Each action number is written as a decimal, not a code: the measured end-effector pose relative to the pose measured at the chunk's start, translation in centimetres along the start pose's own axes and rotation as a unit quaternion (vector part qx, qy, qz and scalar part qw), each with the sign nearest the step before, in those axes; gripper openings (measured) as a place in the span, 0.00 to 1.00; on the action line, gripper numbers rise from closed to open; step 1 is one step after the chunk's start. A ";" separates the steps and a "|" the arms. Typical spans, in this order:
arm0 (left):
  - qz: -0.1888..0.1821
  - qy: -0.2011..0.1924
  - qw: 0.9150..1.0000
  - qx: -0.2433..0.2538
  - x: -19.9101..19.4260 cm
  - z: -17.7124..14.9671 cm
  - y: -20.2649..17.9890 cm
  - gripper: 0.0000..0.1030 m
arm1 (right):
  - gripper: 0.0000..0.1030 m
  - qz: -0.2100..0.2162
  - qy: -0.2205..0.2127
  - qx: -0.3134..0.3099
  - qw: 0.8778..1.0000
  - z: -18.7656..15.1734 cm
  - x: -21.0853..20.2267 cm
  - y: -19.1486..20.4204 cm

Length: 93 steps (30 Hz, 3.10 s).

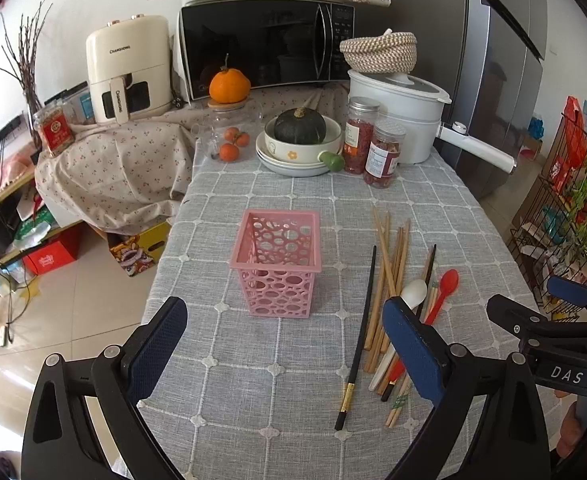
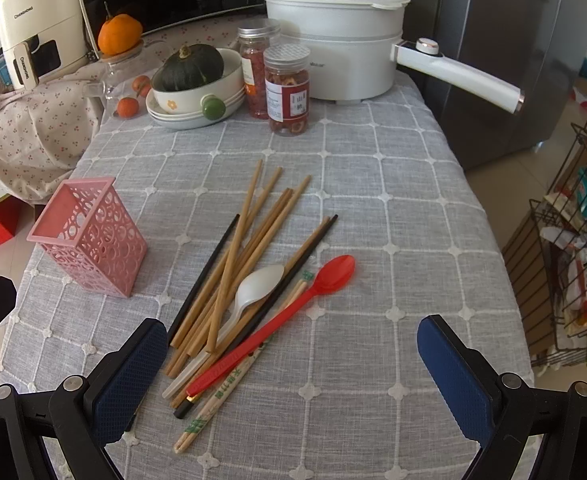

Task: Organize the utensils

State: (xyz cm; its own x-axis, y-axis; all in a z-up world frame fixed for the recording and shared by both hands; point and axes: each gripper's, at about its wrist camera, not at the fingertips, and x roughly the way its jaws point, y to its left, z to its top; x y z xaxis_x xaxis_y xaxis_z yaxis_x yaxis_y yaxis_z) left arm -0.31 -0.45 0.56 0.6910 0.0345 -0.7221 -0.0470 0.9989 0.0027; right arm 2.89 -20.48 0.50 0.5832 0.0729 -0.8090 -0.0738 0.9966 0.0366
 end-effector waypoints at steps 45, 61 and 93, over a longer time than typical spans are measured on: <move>-0.109 0.229 0.967 -0.014 25.6 9.2 -11.8 0.10 | 0.80 0.050 0.094 0.141 0.984 4.0 6.7 -11.7; -0.150 0.167 0.974 0.015 18.5 9.8 -10.8 0.05 | 0.63 0.110 0.152 0.196 0.962 3.4 10.9 -12.7; -0.194 -0.029 0.981 -0.009 -0.4 6.0 5.1 0.05 | 0.02 0.087 0.098 0.148 0.980 3.4 14.4 -7.3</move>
State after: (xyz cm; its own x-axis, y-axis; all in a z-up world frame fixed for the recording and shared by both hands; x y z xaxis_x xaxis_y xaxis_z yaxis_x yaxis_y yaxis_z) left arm 3.49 4.80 5.00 0.6993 -0.3452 -0.6259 0.2147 0.9367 -0.2767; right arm 14.58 -26.56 -9.40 0.4133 0.2622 -0.8721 0.0974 0.9394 0.3286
